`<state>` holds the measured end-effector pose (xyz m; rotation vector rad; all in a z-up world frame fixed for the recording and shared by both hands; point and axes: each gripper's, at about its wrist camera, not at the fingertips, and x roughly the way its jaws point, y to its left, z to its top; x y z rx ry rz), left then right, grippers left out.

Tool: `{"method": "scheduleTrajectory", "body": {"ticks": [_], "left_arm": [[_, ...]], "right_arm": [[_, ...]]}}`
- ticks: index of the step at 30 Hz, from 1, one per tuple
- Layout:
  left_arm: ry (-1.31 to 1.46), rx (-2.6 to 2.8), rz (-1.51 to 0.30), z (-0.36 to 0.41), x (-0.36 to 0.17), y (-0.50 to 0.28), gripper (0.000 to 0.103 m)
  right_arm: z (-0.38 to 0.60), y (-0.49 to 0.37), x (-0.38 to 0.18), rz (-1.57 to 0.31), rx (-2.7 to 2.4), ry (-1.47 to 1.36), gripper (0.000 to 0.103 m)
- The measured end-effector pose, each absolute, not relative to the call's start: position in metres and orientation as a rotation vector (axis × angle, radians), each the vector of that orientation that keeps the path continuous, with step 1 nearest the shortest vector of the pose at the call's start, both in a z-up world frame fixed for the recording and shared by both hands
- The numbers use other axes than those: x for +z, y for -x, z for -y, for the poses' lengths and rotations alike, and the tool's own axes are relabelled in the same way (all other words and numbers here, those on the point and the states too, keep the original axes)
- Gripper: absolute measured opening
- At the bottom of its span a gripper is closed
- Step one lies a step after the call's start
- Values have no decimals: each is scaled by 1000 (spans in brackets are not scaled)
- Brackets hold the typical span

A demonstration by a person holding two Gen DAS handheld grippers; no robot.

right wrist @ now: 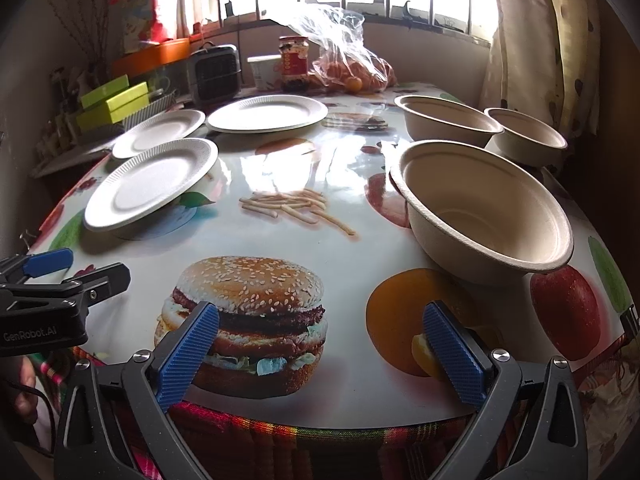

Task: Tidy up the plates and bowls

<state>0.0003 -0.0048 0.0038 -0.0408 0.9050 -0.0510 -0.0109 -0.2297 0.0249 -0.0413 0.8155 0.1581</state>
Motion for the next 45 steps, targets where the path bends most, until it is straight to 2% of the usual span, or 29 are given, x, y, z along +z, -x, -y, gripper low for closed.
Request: {"method": "scheduleTrajectory", "body": {"ticks": [13, 37, 45], "left_arm": [[28, -30, -803, 7, 31, 14, 101], [22, -13, -776, 6, 41, 9, 101], [51, -15, -755, -5, 55, 3, 101]], "right_arm": [[233, 20, 48, -714, 150, 39, 103], [232, 16, 55, -694, 138, 46, 103], [223, 10, 77, -635, 174, 64, 103]]}}
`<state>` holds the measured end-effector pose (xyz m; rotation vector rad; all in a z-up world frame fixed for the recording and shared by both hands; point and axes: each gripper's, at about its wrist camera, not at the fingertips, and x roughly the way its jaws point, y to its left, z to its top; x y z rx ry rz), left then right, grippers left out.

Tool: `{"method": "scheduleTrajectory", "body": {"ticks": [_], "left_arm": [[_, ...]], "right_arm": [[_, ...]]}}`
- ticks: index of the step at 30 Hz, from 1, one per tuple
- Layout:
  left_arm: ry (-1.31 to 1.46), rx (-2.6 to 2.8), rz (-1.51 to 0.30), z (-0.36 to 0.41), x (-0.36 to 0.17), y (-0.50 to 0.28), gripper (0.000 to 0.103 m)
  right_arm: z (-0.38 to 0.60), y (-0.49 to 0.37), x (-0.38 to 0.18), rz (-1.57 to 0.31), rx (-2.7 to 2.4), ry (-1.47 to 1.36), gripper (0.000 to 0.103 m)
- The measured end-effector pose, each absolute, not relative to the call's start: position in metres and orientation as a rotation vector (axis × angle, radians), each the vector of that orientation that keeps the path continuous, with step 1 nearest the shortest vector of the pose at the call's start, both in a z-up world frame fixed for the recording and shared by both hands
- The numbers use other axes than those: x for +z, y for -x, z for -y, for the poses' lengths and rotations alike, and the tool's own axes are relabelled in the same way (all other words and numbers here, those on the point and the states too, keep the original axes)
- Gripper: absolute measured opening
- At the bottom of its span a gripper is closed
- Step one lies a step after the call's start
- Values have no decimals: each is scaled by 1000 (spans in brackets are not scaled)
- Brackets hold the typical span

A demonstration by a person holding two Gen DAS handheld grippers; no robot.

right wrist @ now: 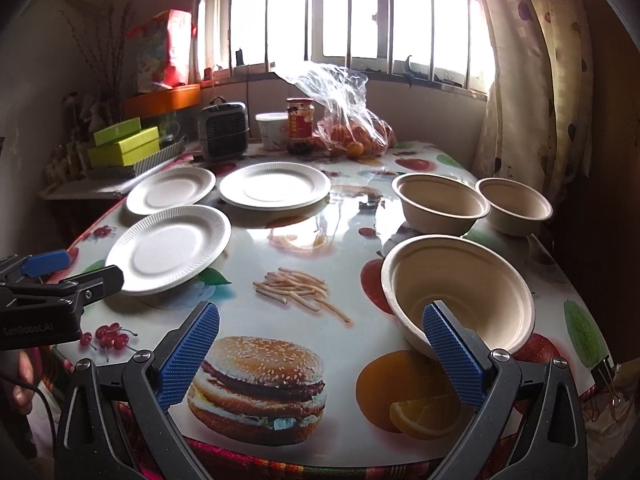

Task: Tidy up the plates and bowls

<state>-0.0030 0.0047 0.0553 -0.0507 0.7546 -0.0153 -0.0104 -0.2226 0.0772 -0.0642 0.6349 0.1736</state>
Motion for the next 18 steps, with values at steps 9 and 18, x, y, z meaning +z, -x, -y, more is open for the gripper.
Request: {"method": "scheduleTrajectory", "body": {"ticks": [9, 18], "left_arm": [[92, 33, -736, -38, 75, -16, 101], [144, 110, -742, -87, 87, -47, 101]], "right_arm": [[199, -24, 104, -611, 257, 77, 103], [165, -74, 125, -613, 341, 97, 103]]}}
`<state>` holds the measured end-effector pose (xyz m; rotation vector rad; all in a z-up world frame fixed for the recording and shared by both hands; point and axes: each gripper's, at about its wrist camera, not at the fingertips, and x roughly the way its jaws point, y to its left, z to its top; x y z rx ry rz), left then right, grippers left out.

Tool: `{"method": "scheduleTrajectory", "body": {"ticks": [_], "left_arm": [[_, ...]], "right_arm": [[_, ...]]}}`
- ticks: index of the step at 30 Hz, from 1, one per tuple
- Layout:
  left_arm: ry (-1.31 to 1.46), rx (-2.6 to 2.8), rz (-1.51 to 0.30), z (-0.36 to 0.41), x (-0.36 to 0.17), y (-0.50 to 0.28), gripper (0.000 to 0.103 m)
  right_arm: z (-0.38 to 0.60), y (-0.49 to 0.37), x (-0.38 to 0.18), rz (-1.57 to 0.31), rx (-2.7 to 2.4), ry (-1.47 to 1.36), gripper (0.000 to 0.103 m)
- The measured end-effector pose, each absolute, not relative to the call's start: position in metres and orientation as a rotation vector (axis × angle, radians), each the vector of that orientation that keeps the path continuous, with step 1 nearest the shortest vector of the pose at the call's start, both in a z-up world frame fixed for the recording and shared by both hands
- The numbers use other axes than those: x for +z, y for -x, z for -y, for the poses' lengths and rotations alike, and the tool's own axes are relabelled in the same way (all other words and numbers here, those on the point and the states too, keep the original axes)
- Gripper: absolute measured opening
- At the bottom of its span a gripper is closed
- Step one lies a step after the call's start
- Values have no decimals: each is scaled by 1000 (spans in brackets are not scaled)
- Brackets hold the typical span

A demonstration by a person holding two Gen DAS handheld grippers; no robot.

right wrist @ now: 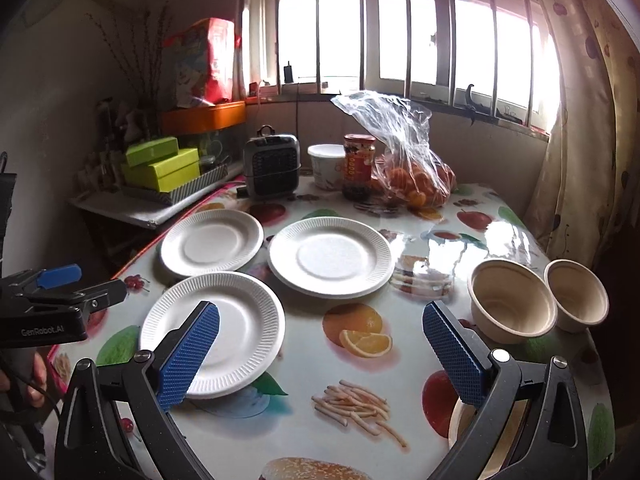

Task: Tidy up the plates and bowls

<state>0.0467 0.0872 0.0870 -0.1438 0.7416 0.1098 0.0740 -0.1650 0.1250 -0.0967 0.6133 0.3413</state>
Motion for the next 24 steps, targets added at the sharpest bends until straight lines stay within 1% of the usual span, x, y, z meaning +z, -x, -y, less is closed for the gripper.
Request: {"method": "scheduleTrajectory", "body": {"ticks": [5, 14, 19, 24], "left_arm": [[176, 137, -741, -110, 90, -64, 101], [193, 172, -768, -139, 88, -100, 97], [212, 207, -781, -155, 85, -120, 94], [237, 218, -815, -170, 77, -139, 87]], "right_arm": [[144, -101, 131, -607, 392, 117, 103], [105, -154, 130, -638, 485, 167, 103], [84, -189, 126, -688, 576, 177, 102], [65, -224, 119, -722, 632, 202, 101]]}}
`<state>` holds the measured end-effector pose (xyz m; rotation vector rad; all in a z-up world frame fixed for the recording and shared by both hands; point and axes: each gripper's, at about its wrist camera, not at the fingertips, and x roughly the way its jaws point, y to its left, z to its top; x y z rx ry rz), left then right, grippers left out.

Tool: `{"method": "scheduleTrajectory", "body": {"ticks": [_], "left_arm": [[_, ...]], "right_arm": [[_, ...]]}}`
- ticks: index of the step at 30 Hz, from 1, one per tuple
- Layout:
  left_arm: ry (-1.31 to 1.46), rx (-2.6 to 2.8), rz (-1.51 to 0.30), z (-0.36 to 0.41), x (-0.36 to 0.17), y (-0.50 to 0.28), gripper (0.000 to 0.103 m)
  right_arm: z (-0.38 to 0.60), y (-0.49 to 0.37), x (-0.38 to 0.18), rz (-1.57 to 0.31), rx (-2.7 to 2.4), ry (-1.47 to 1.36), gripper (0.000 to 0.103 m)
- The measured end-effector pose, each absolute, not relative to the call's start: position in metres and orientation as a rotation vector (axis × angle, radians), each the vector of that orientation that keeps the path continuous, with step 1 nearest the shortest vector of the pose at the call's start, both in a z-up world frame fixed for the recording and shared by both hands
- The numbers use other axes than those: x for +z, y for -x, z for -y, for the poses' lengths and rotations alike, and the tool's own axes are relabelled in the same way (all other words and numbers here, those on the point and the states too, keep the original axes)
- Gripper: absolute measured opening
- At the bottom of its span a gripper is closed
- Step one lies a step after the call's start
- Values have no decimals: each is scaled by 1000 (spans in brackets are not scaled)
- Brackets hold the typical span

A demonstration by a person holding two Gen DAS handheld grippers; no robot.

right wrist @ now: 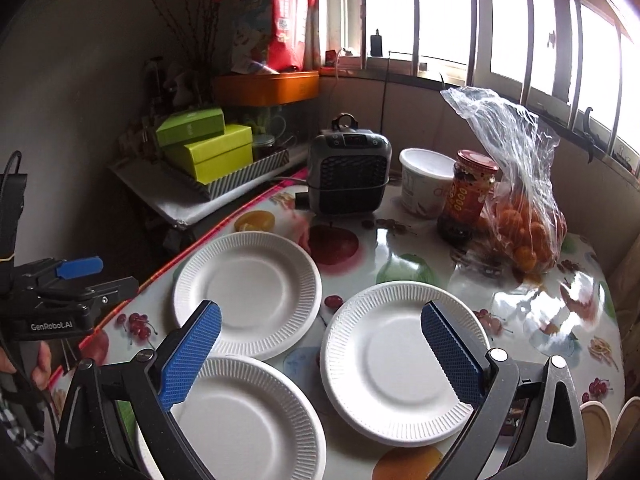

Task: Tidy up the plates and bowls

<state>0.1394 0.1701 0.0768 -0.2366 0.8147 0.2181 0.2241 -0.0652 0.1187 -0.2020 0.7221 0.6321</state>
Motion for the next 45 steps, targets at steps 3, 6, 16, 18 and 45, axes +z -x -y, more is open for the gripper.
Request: {"method": "scheduleTrajectory", "body": {"ticks": [3, 6, 16, 18, 45], "left_arm": [[240, 228, -828, -175, 71, -147, 84], [246, 224, -842, -178, 67, -155, 80], [325, 216, -897, -193, 46, -179, 68], [323, 217, -906, -192, 42, -182, 66], [386, 159, -1001, -190, 18, -195, 39]], "right_arm": [[53, -243, 109, -761, 656, 221, 94], [41, -259, 98, -793, 686, 256, 90], [15, -302, 63, -930, 722, 259, 65], [12, -307, 56, -962, 733, 262, 58], [1, -324, 21, -1128, 753, 204, 24]]}}
